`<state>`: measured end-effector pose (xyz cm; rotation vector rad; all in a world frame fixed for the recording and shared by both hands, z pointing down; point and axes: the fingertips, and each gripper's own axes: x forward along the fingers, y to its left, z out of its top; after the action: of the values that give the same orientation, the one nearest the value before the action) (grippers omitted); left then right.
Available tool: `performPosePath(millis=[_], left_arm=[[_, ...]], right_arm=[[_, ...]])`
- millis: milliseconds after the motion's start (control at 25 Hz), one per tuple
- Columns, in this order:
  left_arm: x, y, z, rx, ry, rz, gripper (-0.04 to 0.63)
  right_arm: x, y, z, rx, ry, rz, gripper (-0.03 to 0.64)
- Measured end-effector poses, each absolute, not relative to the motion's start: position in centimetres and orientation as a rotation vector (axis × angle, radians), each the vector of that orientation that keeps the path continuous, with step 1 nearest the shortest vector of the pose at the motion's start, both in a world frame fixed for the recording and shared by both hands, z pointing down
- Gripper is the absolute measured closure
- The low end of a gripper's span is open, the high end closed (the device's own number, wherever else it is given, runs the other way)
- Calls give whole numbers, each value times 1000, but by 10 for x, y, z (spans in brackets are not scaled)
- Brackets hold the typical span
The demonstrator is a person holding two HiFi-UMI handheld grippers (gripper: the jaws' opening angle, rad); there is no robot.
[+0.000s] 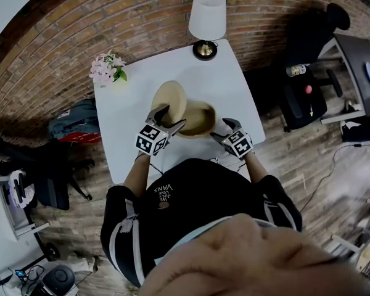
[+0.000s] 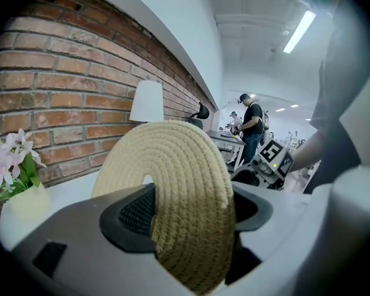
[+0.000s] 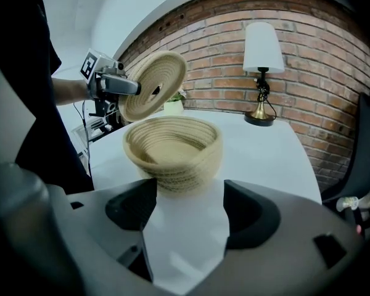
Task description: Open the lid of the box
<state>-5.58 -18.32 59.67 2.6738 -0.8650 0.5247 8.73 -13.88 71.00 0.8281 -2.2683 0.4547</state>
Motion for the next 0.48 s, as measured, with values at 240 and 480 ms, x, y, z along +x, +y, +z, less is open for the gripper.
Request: performPosePath(millis=[240,480], left_arm=[[-74,-185,592,2636,-931,451,252],[-89,-183,591,2616,-964,424,252]], right_arm=[[96,-139,699,914,-2261,474,302],[114,-147,675,1077,-2273,502,302]])
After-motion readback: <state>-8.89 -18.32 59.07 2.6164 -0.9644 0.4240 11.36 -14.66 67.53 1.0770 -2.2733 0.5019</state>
